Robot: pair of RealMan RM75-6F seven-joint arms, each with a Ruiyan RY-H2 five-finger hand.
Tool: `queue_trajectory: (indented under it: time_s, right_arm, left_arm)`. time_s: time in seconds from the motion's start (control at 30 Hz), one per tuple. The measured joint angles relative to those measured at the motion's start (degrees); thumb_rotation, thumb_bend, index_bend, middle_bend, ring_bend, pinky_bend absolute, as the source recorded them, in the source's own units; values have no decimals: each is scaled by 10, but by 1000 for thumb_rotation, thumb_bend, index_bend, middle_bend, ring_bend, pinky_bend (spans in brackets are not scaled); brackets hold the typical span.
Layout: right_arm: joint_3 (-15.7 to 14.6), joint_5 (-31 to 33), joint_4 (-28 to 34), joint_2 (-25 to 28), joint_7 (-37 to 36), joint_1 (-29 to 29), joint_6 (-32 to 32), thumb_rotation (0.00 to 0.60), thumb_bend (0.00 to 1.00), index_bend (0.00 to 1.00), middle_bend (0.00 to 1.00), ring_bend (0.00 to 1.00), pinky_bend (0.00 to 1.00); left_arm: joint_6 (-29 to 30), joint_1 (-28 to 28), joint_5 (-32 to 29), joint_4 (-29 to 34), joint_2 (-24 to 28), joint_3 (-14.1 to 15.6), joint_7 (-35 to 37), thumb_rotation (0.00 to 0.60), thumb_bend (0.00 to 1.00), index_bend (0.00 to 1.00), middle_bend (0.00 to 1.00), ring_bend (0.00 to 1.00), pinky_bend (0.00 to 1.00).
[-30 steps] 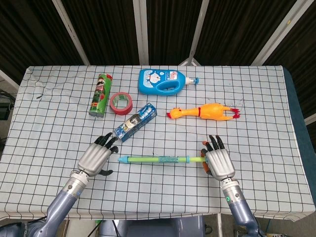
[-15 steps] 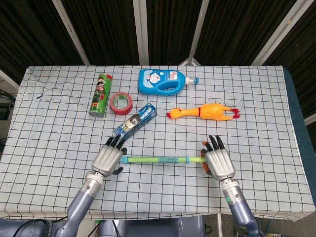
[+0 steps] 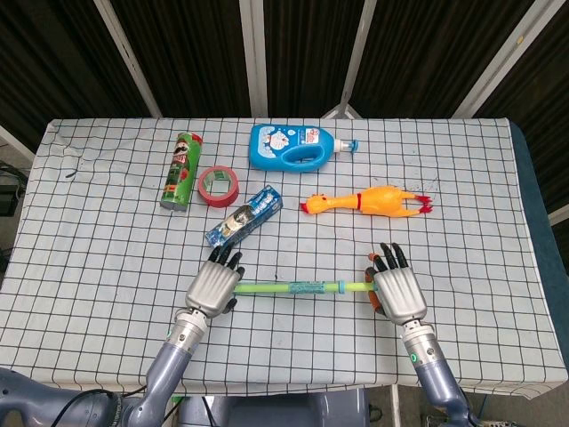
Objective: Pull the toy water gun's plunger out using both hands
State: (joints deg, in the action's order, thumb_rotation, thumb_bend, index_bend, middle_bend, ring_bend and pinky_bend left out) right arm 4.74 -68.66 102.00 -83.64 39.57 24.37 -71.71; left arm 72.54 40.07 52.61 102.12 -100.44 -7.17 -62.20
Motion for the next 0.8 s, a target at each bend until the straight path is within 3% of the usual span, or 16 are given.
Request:
queue_trajectory:
  time_s: [0.13, 0.8]
  right_arm:
    - [-1, -1, -1, 1, -5, 0, 1, 600, 510, 716, 254, 0, 0]
    - [-3, 1, -12, 2, -12, 2, 3, 600, 513, 716, 255, 0, 0]
  left_arm:
    - [6, 5, 8, -10, -11, 3, 1, 600, 377, 411, 251, 178, 326]
    - [9, 17, -27, -56, -47, 1, 5, 600, 389, 427, 287, 186, 330]
